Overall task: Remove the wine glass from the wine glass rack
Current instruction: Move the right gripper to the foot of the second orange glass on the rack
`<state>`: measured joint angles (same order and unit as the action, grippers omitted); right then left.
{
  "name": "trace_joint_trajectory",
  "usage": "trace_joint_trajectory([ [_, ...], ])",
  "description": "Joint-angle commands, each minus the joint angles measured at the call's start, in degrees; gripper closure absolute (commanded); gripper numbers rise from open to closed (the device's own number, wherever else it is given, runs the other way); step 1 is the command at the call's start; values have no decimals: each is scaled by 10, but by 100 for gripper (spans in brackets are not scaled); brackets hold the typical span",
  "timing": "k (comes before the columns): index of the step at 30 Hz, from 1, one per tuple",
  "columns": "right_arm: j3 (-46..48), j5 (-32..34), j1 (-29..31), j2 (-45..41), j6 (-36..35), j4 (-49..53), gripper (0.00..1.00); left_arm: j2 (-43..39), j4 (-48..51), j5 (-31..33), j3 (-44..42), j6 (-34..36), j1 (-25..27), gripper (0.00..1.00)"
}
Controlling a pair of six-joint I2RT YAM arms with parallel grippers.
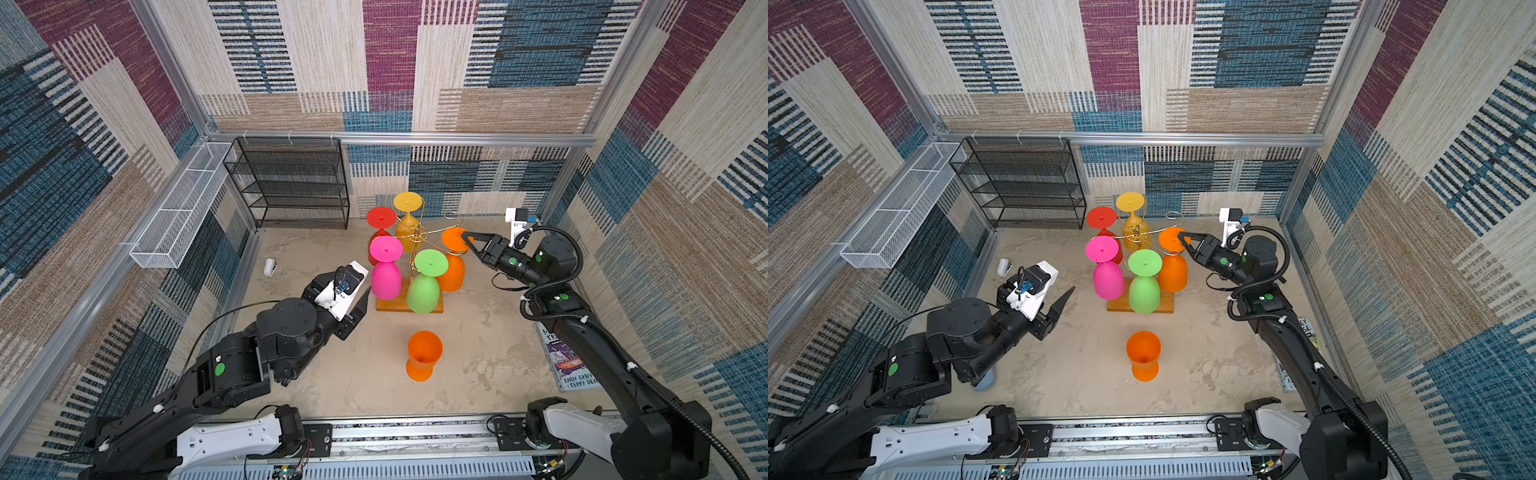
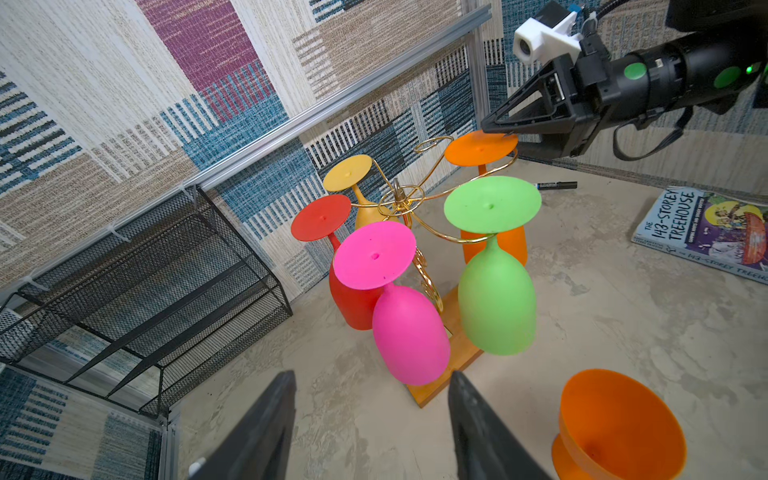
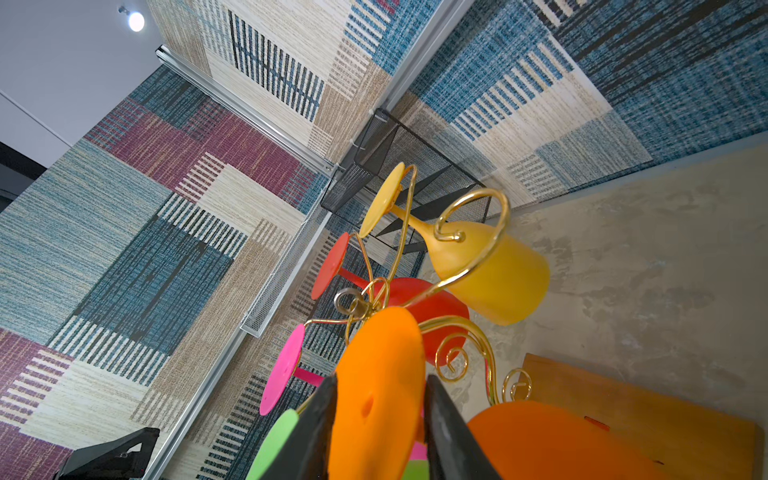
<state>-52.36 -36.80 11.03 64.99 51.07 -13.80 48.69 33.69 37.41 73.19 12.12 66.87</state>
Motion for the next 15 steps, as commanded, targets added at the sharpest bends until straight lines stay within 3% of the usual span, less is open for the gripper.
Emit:
trace_joint_trajectory([
  [1,-7,11,1,-4,-7,-9,64,1,-13,-6,-2,-11,-2,39],
  [15,-16,8,2,0,-17,13,69,1,-7,-17,-4,-18,-8,39],
])
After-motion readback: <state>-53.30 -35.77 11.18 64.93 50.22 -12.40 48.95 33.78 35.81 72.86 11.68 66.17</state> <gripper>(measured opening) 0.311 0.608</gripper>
